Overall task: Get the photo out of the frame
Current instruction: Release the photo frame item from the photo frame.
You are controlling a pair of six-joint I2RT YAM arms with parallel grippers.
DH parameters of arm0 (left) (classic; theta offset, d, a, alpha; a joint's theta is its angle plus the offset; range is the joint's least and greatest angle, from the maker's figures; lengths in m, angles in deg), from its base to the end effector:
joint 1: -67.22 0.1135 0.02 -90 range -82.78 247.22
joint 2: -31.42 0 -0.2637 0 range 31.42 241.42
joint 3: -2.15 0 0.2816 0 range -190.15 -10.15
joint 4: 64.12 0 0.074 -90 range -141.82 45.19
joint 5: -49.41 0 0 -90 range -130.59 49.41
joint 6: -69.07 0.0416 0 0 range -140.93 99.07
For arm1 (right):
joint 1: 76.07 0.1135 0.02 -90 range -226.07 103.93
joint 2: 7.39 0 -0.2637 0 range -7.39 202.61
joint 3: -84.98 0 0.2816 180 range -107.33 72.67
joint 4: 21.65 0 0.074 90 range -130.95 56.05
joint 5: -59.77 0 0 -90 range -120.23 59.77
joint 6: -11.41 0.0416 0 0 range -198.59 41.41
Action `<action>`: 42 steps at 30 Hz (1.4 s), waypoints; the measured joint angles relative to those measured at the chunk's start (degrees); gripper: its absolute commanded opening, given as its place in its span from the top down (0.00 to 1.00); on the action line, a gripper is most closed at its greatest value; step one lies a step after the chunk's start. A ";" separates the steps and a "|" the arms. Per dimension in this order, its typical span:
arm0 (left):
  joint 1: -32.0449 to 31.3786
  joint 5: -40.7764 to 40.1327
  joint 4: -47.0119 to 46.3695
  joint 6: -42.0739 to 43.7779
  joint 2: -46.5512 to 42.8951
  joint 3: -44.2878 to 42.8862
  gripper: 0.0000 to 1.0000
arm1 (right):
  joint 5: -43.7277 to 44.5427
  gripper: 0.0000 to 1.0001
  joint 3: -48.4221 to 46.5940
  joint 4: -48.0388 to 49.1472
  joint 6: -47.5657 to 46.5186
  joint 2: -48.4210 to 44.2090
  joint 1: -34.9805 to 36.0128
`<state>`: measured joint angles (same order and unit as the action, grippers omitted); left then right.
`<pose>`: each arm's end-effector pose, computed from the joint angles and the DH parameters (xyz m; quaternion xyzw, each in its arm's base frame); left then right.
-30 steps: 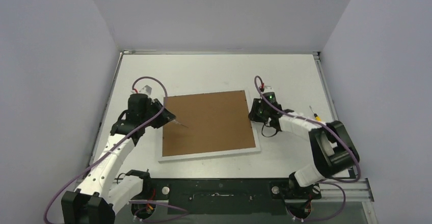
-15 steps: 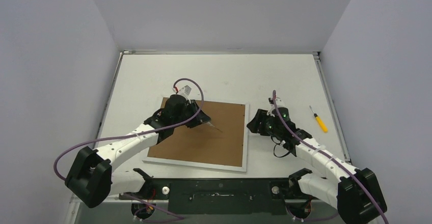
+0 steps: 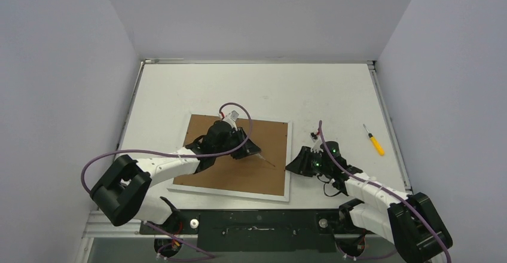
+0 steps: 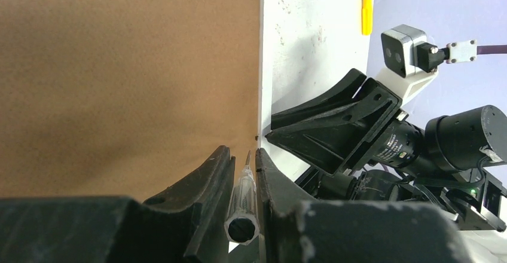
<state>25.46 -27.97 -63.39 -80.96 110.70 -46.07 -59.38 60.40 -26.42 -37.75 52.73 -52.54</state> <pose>0.2249 -0.2130 0.1669 -0.0851 0.8659 -0.4357 0.2304 0.1770 0.0992 0.1071 0.0276 0.8842 0.4099 0.2225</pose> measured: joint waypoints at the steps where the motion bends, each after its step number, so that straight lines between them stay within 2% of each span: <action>1: -0.33 -0.20 -0.46 -0.33 0.37 0.02 1.00 | -0.33 0.73 0.24 0.50 0.37 0.02 0.00; 15: -2.43 -2.29 -12.35 -4.55 4.90 5.81 1.00 | -2.64 0.79 3.93 9.57 4.35 2.89 -1.46; 25: -9.46 -12.02 -23.34 -11.67 5.46 11.67 1.00 | -3.08 0.84 4.33 11.13 5.40 3.52 -1.75; 35: -12.66 -18.88 -25.94 -15.50 5.68 13.49 1.00 | -2.80 0.85 4.72 11.17 5.53 2.47 -1.77; 42: -13.33 -24.98 -26.36 -14.67 1.88 16.57 1.00 | -2.56 0.85 4.90 10.54 5.33 1.31 -1.75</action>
<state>12.13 -52.95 -89.75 -95.62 112.58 -29.50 -61.94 65.30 -15.88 -32.42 54.04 -54.29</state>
